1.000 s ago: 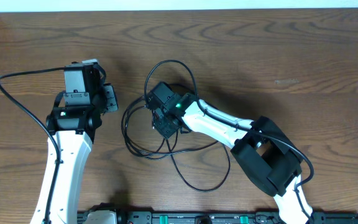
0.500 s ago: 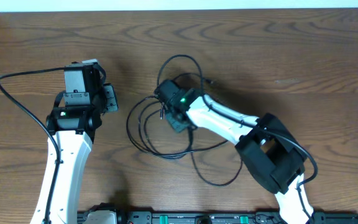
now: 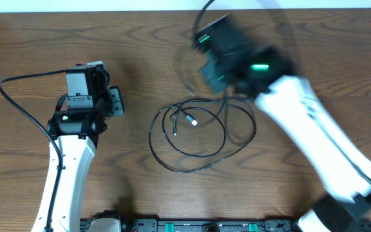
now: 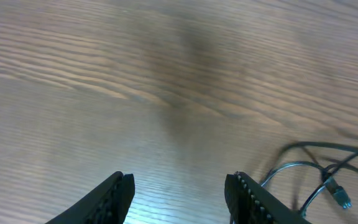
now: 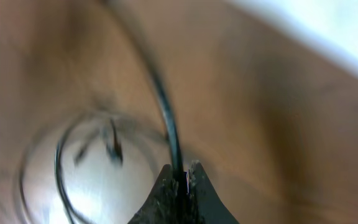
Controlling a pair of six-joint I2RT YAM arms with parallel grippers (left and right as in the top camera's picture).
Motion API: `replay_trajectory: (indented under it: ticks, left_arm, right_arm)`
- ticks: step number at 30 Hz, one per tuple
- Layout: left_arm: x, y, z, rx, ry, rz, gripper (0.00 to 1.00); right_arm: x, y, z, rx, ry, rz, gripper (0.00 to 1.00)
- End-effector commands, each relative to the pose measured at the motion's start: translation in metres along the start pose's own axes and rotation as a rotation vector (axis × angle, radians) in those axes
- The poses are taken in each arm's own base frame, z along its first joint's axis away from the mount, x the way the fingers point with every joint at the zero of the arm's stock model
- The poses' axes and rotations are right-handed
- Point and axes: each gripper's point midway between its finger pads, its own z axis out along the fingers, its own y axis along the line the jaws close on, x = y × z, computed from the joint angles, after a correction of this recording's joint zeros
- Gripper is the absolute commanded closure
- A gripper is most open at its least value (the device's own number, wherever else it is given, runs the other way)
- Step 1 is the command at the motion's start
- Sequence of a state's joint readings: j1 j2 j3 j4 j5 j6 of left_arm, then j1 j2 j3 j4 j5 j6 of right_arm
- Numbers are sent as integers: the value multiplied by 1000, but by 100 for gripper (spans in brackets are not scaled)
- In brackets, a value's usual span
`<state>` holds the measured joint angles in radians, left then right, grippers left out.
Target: Untangle cables
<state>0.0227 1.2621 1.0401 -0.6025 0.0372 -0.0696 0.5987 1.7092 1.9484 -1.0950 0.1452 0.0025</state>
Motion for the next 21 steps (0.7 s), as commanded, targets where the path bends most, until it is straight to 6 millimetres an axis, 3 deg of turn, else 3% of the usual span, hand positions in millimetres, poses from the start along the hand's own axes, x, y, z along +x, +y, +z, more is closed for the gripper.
replay_trajectory:
  ticks: [1,6,9,15,18,21]
  left_arm:
    - [-2,-14,-5,81,-4,14,47]
    - [-2,-15,-5,88,-3,13,46]
    - [-1,-22,-6,127,2,14,44]
    - [3,-53,-13,316,24,38,44]
    - [4,-61,-15,360,29,43,44]
    - [6,-66,-16,393,35,54,44]
  right_arm:
    - [-27,-43,-62,74,-161,50,99]
    - [-35,-79,-119,138,-290,117,99]
    - [-30,-92,-131,165,-298,140,99]
    - [-29,-119,-137,248,-312,157,99]
    - [-49,-143,-158,333,-425,189,99]
    - [-84,-149,-199,326,-629,199,99]
